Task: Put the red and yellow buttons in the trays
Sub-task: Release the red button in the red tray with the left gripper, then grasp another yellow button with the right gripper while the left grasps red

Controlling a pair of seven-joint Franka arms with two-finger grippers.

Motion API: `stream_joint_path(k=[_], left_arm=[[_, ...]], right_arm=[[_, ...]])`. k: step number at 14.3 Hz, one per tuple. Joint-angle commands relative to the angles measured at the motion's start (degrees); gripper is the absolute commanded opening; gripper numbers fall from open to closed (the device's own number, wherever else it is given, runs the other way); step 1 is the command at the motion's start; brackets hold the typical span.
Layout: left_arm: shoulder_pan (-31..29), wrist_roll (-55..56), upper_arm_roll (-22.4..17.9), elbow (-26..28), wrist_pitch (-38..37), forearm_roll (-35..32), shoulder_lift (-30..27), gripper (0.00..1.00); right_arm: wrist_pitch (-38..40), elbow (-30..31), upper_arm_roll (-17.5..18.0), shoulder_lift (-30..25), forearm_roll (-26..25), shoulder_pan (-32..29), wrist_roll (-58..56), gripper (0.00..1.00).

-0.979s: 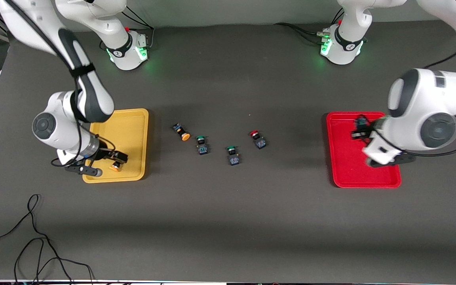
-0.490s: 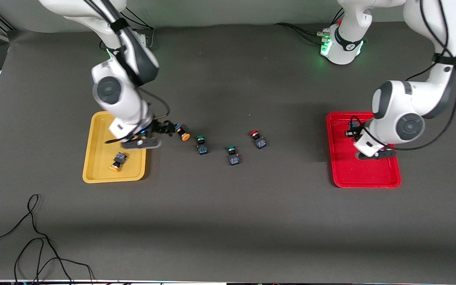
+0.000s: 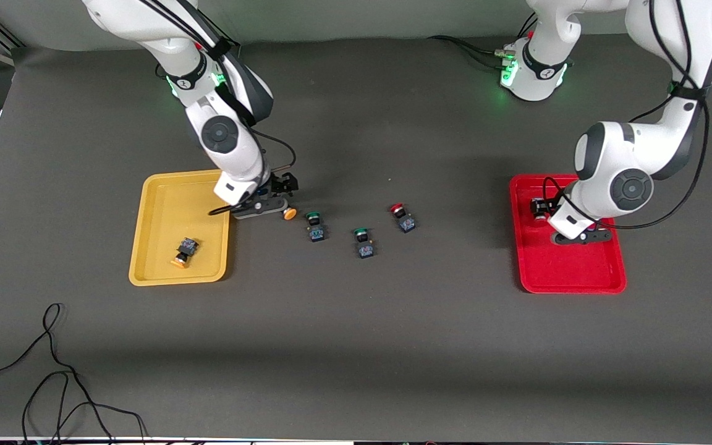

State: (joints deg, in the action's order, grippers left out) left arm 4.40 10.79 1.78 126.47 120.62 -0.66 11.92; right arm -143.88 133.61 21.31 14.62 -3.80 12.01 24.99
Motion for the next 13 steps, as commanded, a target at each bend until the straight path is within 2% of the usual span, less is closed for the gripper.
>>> stream_joint_path(k=[1,4,7,8,11,13], left_arm=[[2.80,2.55,-0.20,-9.19,-12.82,0.84,-2.25,1.00],[9.02,14.29,0.06,-18.69,-18.75,1.28,-0.33,1.00],[16.15,30.64,1.11,-22.74,-15.61,9.42,4.85,1.00],[17.30,35.57,2.42,-24.07,-13.33,10.84,7.57,1.00],[18.63,50.16,9.18,-24.34,-0.25,10.60,14.07,1.00],[20.29,53.36,10.00,-24.08,6.26,10.42,18.47,0.98]], right_arm=[[-4.28,1.30,0.05,2.42,-4.88,0.21,2.87,1.00],[-6.06,1.75,0.05,4.63,-8.31,0.29,7.95,1.00],[-6.50,1.57,0.05,6.65,-15.25,0.12,14.37,0.98],[-6.59,1.48,-0.04,6.91,-16.84,0.03,15.61,0.89],[-6.59,1.39,-0.04,6.92,-17.03,-0.15,15.88,0.33],[-6.33,1.22,-0.13,6.39,-17.03,-0.32,16.06,0.01]])
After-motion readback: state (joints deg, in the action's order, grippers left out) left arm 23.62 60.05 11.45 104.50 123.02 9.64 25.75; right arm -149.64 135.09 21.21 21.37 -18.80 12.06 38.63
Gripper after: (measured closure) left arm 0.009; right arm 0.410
